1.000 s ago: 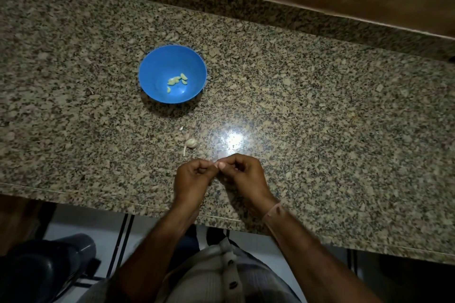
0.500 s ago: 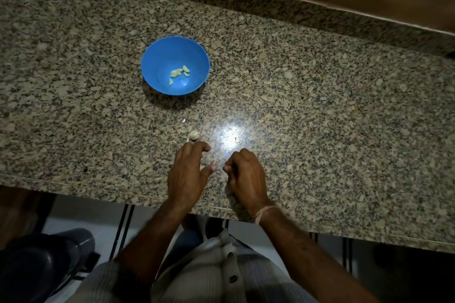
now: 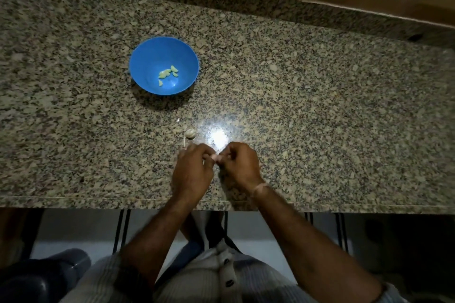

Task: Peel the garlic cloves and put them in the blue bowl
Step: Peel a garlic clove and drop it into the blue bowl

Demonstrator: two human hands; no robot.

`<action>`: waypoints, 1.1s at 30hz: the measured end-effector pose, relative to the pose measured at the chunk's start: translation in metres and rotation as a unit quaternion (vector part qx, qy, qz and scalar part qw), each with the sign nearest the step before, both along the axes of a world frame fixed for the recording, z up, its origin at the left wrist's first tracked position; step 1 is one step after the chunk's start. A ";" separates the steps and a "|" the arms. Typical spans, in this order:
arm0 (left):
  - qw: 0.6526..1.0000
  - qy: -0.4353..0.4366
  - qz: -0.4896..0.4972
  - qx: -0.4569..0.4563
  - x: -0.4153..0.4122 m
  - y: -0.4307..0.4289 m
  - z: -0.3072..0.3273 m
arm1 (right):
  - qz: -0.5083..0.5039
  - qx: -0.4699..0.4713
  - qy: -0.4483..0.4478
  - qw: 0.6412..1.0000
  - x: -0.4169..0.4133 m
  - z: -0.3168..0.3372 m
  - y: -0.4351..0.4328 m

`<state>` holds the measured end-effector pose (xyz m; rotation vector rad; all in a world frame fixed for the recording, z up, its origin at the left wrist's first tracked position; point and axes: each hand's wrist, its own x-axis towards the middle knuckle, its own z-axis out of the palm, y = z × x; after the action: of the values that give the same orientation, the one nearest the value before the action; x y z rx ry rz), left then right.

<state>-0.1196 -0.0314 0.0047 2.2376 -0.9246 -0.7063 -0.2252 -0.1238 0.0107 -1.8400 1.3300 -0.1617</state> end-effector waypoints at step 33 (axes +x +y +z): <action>0.891 0.445 0.088 0.026 0.009 0.002 0.042 | 0.096 -0.141 -0.099 0.980 0.001 0.014 0.024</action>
<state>-0.1108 -0.0289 0.0467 1.6802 -0.2343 -1.4878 -0.2244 -0.1003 0.0251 -2.1161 1.0259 -0.4372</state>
